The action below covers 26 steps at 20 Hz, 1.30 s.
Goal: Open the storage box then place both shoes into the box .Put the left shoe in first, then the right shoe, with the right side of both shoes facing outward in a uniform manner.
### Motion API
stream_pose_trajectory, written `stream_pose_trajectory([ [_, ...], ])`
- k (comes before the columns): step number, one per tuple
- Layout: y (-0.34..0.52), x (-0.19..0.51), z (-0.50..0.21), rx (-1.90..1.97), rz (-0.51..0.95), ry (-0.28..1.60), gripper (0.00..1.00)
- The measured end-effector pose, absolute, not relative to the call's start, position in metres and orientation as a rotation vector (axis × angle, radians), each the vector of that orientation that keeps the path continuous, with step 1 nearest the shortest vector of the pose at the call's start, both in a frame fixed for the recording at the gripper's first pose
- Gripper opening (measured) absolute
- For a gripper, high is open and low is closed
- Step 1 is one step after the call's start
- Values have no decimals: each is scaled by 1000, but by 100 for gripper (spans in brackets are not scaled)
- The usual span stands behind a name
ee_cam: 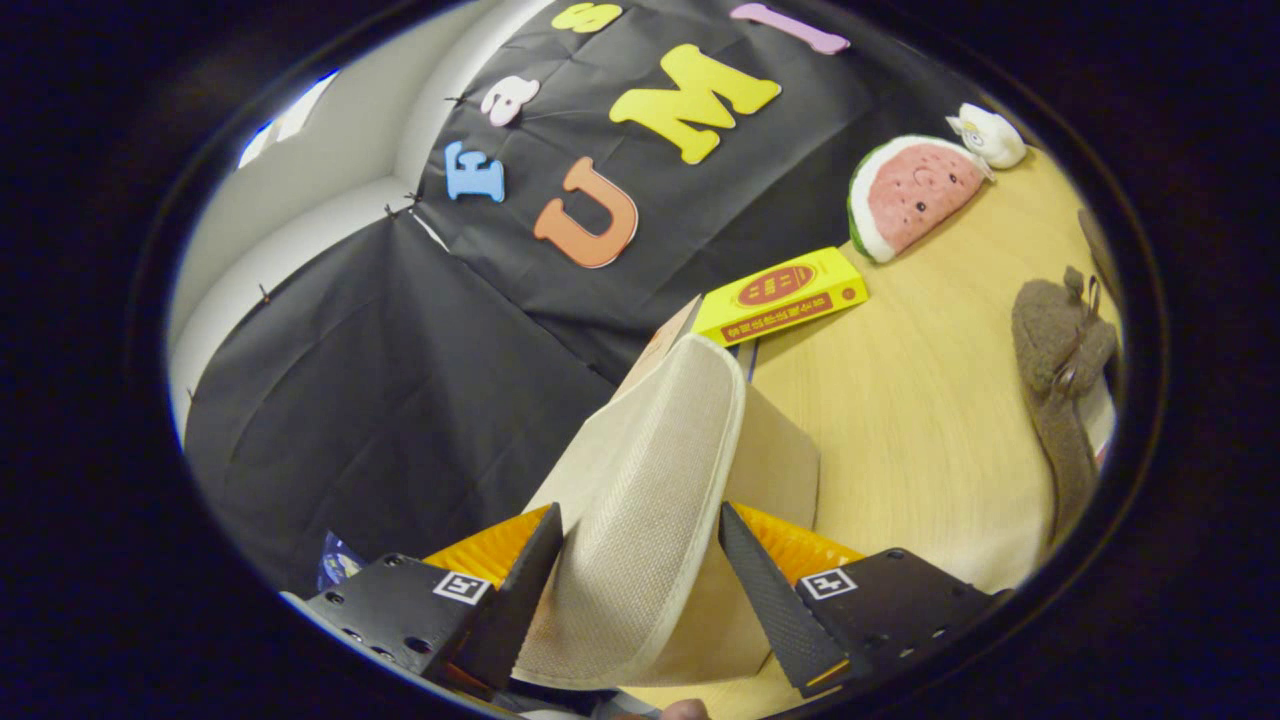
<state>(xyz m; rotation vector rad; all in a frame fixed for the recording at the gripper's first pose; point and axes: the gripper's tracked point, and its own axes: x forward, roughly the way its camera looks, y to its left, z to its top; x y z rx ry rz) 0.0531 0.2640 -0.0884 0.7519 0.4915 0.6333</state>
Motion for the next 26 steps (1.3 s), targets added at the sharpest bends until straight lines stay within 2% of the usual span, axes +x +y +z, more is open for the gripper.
stream_pose_trajectory([
  [6, 253, 55, -73, 820, 649, 500, 93],
  [10, 233, 55, -63, 854, 614, 482, 67],
  [13, 228, 50, -37, 825, 624, 417, 15],
  [14, 231, 48, -31, 787, 634, 403, 15],
  [16, 239, 46, -16, 757, 647, 385, 1],
  [21, 265, 40, 42, 679, 713, 305, 1],
  [26, 325, 35, 92, 575, 776, 252, 1],
])
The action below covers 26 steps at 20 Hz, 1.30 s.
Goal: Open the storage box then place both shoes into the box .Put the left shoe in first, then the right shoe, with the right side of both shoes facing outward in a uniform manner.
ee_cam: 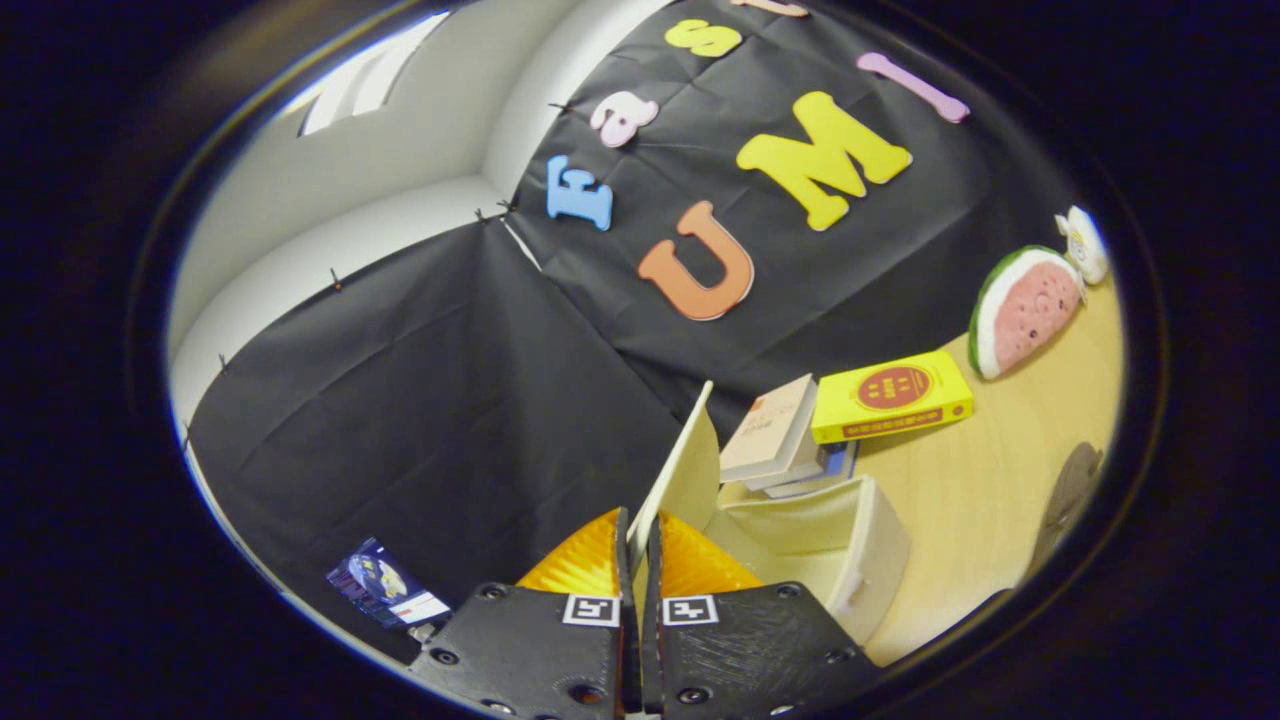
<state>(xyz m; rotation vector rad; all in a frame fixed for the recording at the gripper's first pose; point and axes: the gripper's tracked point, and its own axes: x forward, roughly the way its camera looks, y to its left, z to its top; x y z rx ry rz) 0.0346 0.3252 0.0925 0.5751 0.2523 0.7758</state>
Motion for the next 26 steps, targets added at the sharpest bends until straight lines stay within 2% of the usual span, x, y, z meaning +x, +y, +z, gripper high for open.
stream_pose_trajectory([
  [3, 367, 35, 112, 518, 798, 236, 1],
  [8, 442, 32, 119, 393, 849, 220, 22],
  [10, 468, 30, 114, 351, 874, 231, 35],
  [17, 523, 27, 95, 155, 903, 199, 95],
  [22, 529, 26, 89, 125, 895, 196, 95],
  [26, 505, 38, 90, 114, 832, 177, 96],
])
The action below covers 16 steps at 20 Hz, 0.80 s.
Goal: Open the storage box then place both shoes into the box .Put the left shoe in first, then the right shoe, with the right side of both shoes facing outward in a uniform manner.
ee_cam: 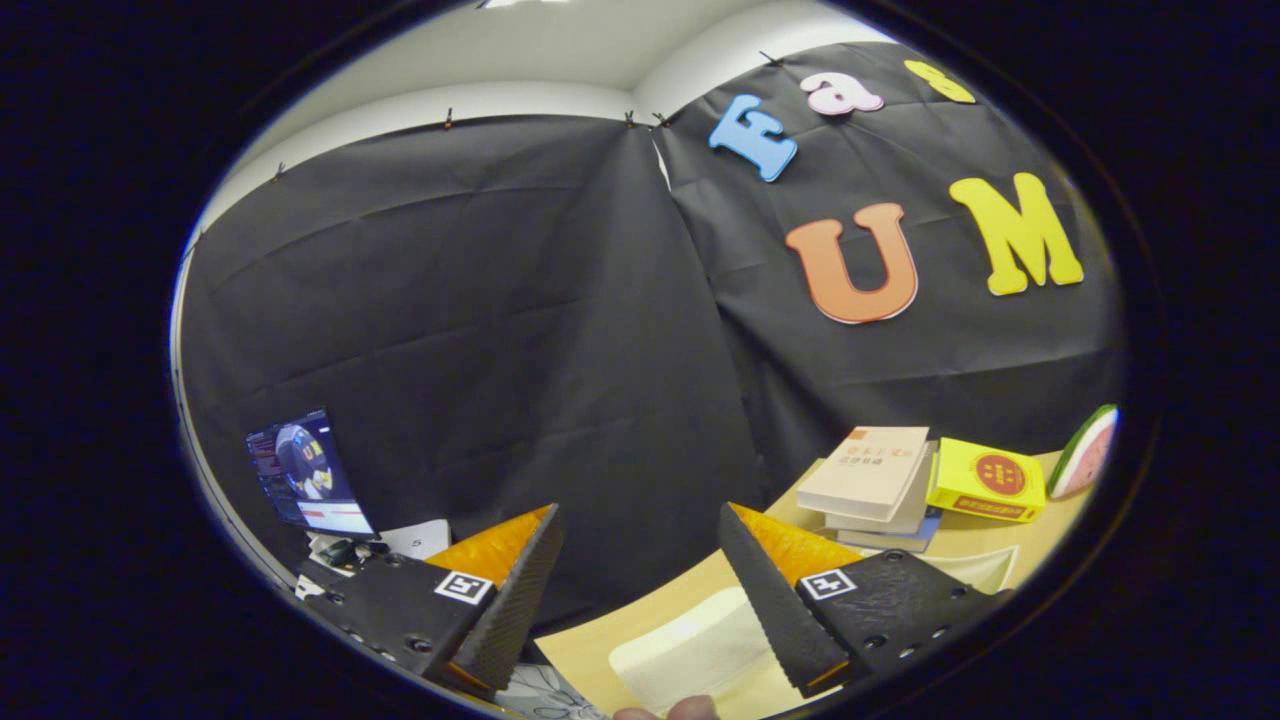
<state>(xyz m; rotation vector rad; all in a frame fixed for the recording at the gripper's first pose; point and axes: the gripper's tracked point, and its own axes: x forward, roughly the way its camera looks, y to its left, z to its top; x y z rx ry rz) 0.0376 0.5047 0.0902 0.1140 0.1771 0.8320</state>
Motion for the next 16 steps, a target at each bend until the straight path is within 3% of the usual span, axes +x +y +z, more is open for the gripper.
stream_pose_trajectory([
  [7, 420, 51, 90, 61, 664, 129, 95],
  [16, 244, 54, 102, 57, 408, 53, 95],
])
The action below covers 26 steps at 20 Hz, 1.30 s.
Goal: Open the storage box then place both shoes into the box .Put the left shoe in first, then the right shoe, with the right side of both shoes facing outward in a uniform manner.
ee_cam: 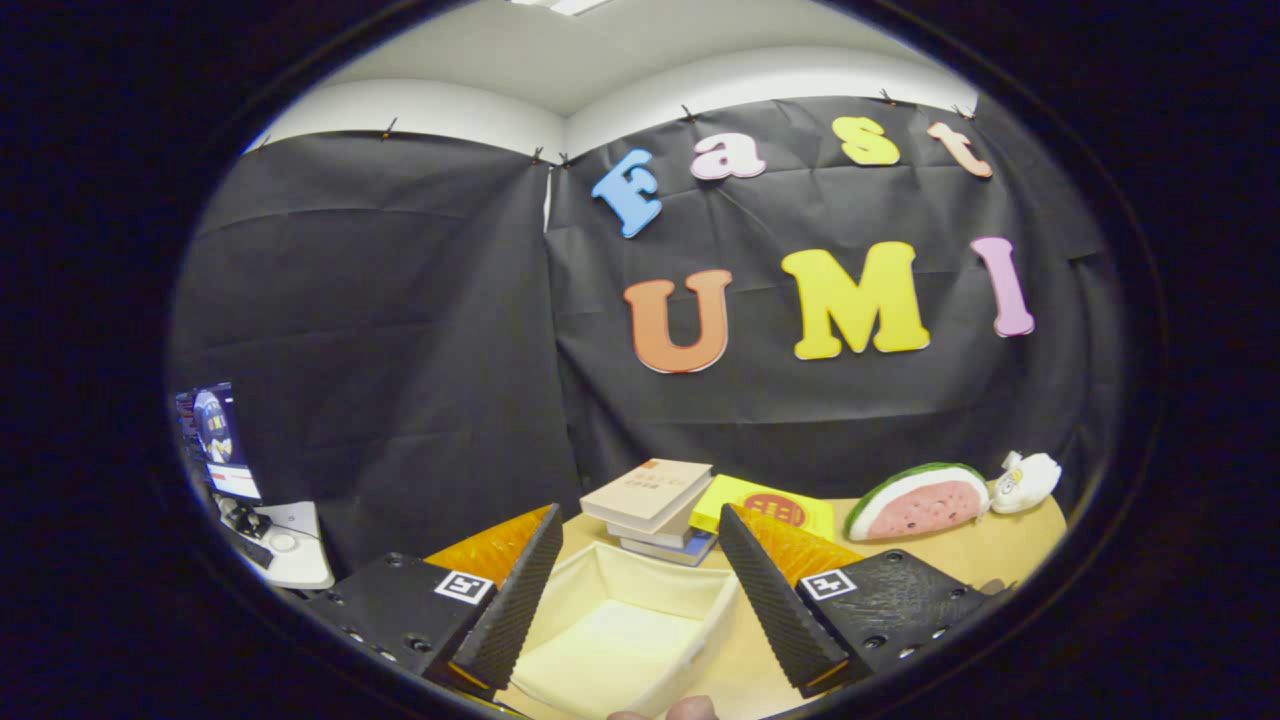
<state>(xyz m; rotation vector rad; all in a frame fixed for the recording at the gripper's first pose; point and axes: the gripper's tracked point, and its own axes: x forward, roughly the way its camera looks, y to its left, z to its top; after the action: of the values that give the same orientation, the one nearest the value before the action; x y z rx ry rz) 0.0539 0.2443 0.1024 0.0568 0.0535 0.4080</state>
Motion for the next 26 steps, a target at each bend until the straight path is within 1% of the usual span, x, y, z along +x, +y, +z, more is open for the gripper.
stream_pose_trajectory([
  [5, 136, 57, 78, 31, 236, 80, 95],
  [8, 77, 56, 49, 2, 126, 126, 95],
  [11, 34, 52, 9, 6, 53, 191, 96],
  [15, 2, 54, -56, 23, 5, 338, 96],
  [20, -2, 61, -117, 35, 10, 513, 95],
  [24, -7, 67, -144, 41, 0, 602, 93],
  [26, -3, 70, -150, 78, 21, 634, 89],
])
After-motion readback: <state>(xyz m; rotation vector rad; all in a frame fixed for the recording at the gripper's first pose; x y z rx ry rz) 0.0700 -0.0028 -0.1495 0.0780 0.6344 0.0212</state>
